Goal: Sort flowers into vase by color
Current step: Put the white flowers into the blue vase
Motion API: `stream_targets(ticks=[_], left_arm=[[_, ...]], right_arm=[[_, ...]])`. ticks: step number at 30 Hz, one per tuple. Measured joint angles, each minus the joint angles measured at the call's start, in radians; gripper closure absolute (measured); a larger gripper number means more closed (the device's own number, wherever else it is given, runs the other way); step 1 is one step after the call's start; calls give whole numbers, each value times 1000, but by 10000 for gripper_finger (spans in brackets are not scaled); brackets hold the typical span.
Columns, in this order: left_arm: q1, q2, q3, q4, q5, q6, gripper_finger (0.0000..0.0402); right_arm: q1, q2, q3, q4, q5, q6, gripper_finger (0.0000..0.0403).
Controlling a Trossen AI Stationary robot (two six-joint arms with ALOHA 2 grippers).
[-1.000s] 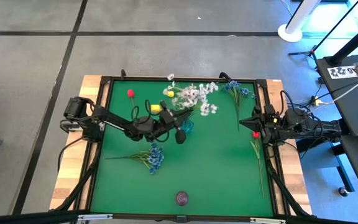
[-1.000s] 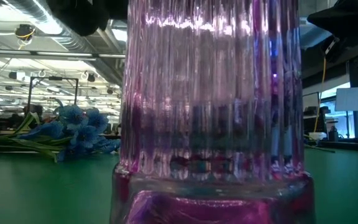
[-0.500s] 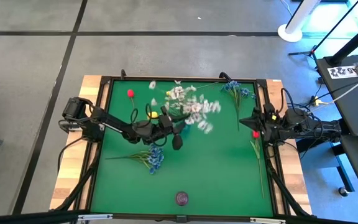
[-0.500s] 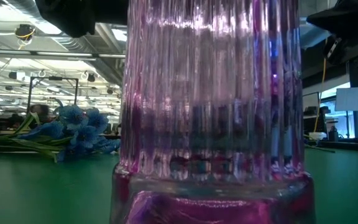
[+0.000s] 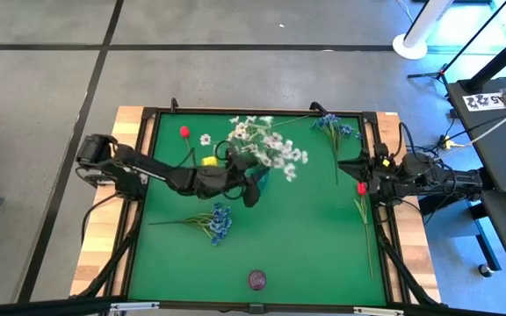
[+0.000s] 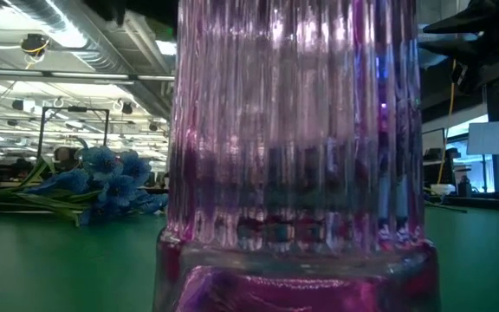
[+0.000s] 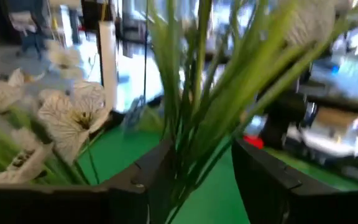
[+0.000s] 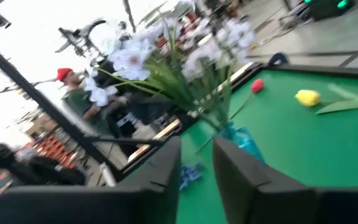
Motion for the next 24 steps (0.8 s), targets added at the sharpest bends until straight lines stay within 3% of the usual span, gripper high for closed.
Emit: stream_targets(ticks=[4, 10, 16, 21, 24], left_arm=[[28, -18, 95, -237, 76, -27, 243], [81, -19, 143, -265, 135, -88, 243], [121, -32, 148, -336, 206, -162, 243], [131, -44, 219, -517, 349, -187, 243], [131, -44, 270, -645, 374, -186, 240]], right_arm=[[0, 0, 0, -31, 38, -9, 247], [0, 0, 0, -88, 48, -10, 199], [0, 0, 0, -148, 48, -5, 188], [0, 1, 0, -191, 61, -3, 187], [0, 1, 0, -223, 117, -6, 187]])
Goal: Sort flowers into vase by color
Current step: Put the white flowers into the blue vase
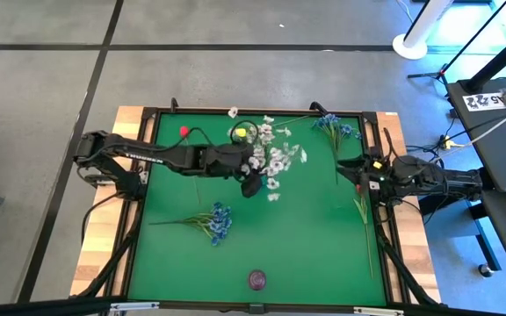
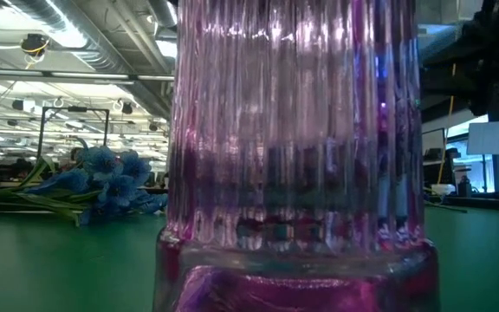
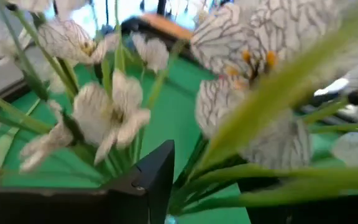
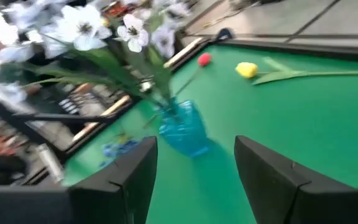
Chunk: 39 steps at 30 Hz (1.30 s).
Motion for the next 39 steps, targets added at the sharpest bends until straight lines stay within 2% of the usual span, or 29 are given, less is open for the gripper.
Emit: stream_targets(ticks=[6, 10, 21, 26, 31, 35, 39], left_arm=[[5, 0, 98, -255, -8, 0, 205], [5, 0, 138, -363, -14, 4, 181], [1, 29, 140, -241, -53, 56, 170], [19, 55, 141, -246, -86, 43, 170], [44, 48, 140, -258, -93, -36, 170], [76, 29, 141, -283, -49, -154, 170], [97, 30, 140, -356, -55, -184, 170]], right_arm=[[0, 0, 0, -68, 111, -8, 187], [0, 0, 0, -113, 132, -9, 187], [0, 0, 0, -114, 132, -11, 187], [0, 0, 0, -114, 117, -3, 187], [0, 0, 0, -113, 74, -1, 187], [0, 0, 0, -114, 59, -1, 187], [0, 0, 0, -115, 59, -1, 187]])
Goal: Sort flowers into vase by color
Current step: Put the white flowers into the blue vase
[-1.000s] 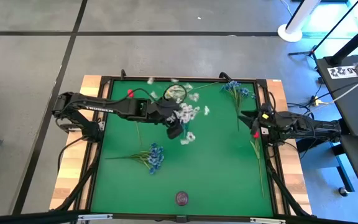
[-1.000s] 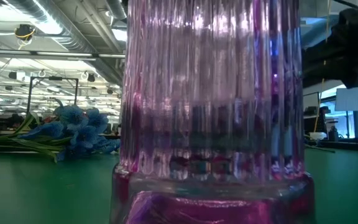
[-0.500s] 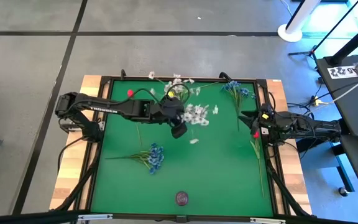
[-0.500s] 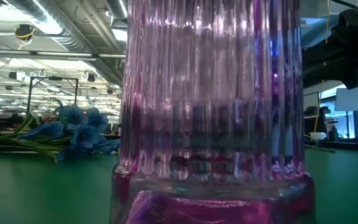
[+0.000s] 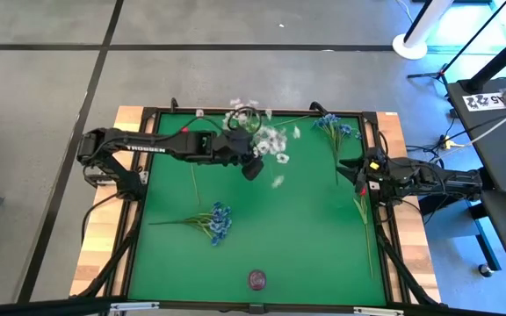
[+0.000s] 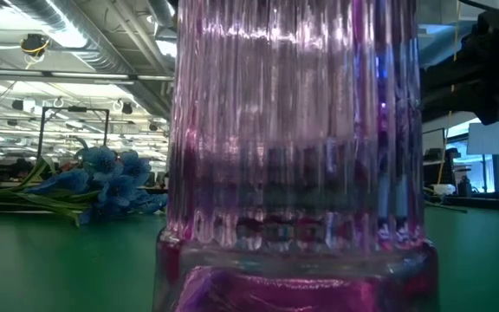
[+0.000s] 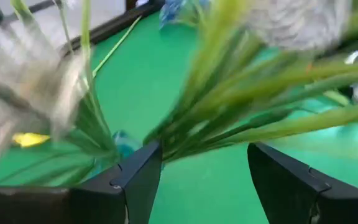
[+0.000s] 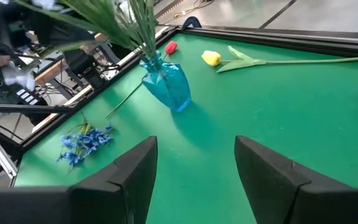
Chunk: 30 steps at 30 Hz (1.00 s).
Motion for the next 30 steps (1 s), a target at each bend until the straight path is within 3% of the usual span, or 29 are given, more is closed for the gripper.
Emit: stream_targets(ticks=[5, 12, 15, 21, 30], left_arm=[[6, 0, 0, -7, -70, 4, 183], [11, 0, 0, -8, -111, 27, 283], [18, 0, 0, -2, -106, 37, 301], [42, 0, 4, 56, -15, -4, 263], [99, 2, 171, -145, 52, 9, 192]], right_arm=[[0, 0, 0, -12, 0, 0, 187], [0, 0, 0, -18, 0, 0, 187], [0, 0, 0, -18, 0, 0, 187], [0, 0, 0, -16, 0, 2, 188], [0, 0, 0, -16, 0, 8, 188]])
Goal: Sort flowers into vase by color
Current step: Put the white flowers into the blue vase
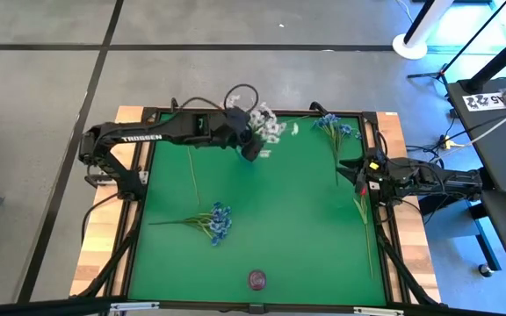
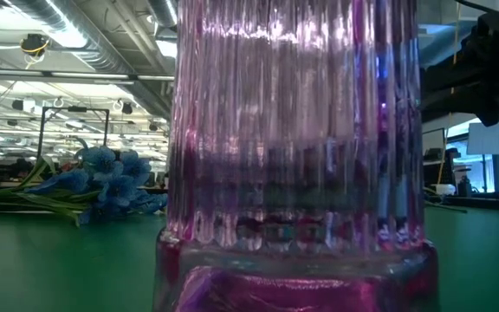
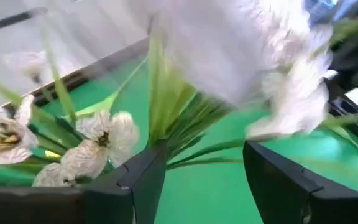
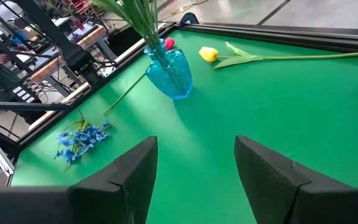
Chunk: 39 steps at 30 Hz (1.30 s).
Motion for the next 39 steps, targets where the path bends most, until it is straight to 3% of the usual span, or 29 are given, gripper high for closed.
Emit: stream_targets(ticks=[9, 15, 19, 25, 28, 39], left_arm=[[35, -1, 115, -100, 46, 15, 207], [35, -2, 70, -102, 32, 24, 226], [33, -2, 23, -109, 33, -45, 271], [3, 0, 15, -59, 40, -116, 384], [-9, 0, 15, -38, 42, -110, 393], [-16, 0, 15, 134, -12, 256, 386]], right_arm=[[0, 0, 0, -2, -27, 26, 188], [0, 0, 0, -1, -27, 26, 188], [0, 0, 0, -1, -27, 26, 188], [0, 0, 0, -1, -27, 26, 188], [0, 0, 0, 0, -27, 26, 188], [0, 0, 0, 2, -44, 71, 188]])
